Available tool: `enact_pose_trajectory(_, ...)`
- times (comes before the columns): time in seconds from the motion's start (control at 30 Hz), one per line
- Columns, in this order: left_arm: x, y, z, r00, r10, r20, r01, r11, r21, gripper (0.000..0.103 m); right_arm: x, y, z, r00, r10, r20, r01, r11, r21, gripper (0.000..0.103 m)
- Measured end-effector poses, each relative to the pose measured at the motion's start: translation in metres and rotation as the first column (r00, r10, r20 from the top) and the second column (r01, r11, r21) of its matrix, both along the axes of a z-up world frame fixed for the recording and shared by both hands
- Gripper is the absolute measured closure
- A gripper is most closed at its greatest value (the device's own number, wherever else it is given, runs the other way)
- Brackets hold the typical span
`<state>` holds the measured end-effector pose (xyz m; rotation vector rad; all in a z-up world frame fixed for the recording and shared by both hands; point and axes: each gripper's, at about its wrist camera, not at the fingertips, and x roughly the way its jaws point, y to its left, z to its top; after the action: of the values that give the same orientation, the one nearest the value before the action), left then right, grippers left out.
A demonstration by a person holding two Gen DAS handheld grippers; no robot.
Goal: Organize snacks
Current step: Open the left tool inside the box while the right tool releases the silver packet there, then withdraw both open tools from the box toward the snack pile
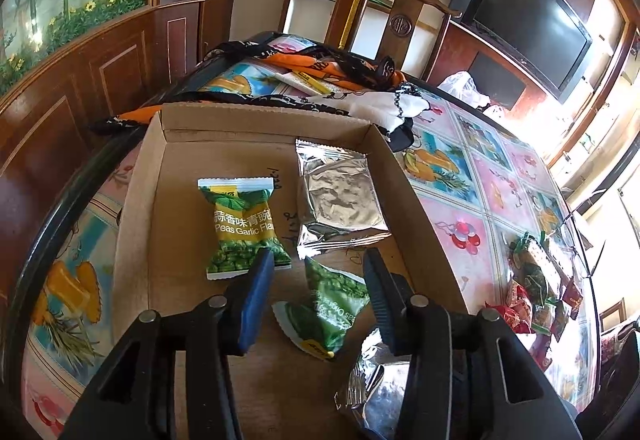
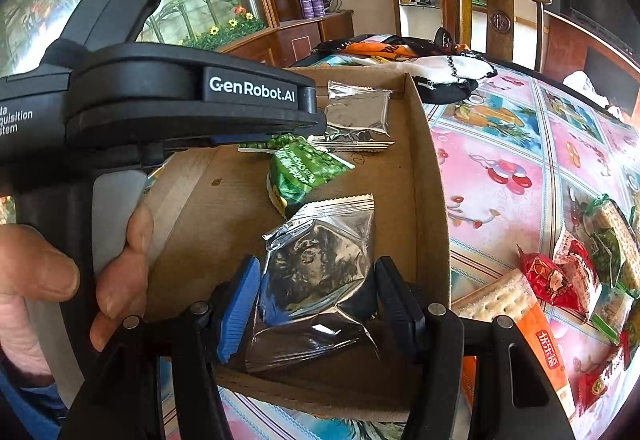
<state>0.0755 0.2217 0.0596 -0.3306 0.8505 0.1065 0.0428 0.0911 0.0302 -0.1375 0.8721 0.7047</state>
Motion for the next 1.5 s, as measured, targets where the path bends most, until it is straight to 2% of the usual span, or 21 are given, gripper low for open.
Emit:
enact_pose_trajectory(0.37, -0.005, 0.001, 0.008, 0.999, -0.001, 0.039, 0.002, 1.0, -0.007, 0.046, -0.007, -0.017, 0.021, 1.0, -0.006, 0.019, 0.005, 0.999, 0.048, 0.035)
enact_pose_trajectory(0.5, -0.007, -0.002, 0.012, 0.998, -0.013, 0.057, 0.014, 1.0, -0.008, 0.046, -0.009, -0.038, 0.038, 0.999, -0.024, 0.03, 0.021, 0.994, 0.104, 0.033)
enact_pose_trajectory(0.6, -0.008, -0.006, 0.014, 0.997, -0.029, 0.071, 0.029, 1.0, -0.01, 0.046, -0.01, -0.067, 0.05, 0.996, -0.075, 0.046, 0.067, 0.986, 0.152, 0.027)
enact_pose_trajectory(0.97, -0.009, -0.02, 0.015, 0.994, -0.075, 0.079, 0.073, 0.997, 0.026, 0.045, 0.011, -0.158, 0.053, 0.965, -0.263, -0.018, 0.261, 0.944, 0.201, 0.027)
enact_pose_trajectory(1.1, -0.009, -0.022, 0.015, 0.994, -0.08, 0.074, 0.078, 0.996, 0.031, 0.045, 0.014, -0.172, 0.046, 0.961, -0.274, -0.045, 0.278, 0.945, 0.17, 0.024)
enact_pose_trajectory(1.33, -0.01, -0.022, 0.014, 0.994, -0.079, 0.074, 0.077, 0.997, 0.029, 0.044, 0.02, -0.18, 0.016, 0.957, -0.258, -0.129, 0.267, 0.962, 0.051, 0.023)
enact_pose_trajectory(1.43, -0.01, -0.022, 0.013, 0.994, -0.08, 0.07, 0.077, 0.996, 0.033, 0.044, 0.019, -0.182, 0.01, 0.96, -0.242, -0.139, 0.246, 0.969, 0.012, 0.023)
enact_pose_trajectory(1.5, -0.01, -0.023, 0.013, 0.994, -0.08, 0.074, 0.078, 0.997, 0.03, 0.044, 0.015, -0.181, 0.01, 0.969, -0.216, -0.116, 0.216, 0.976, -0.014, 0.017)
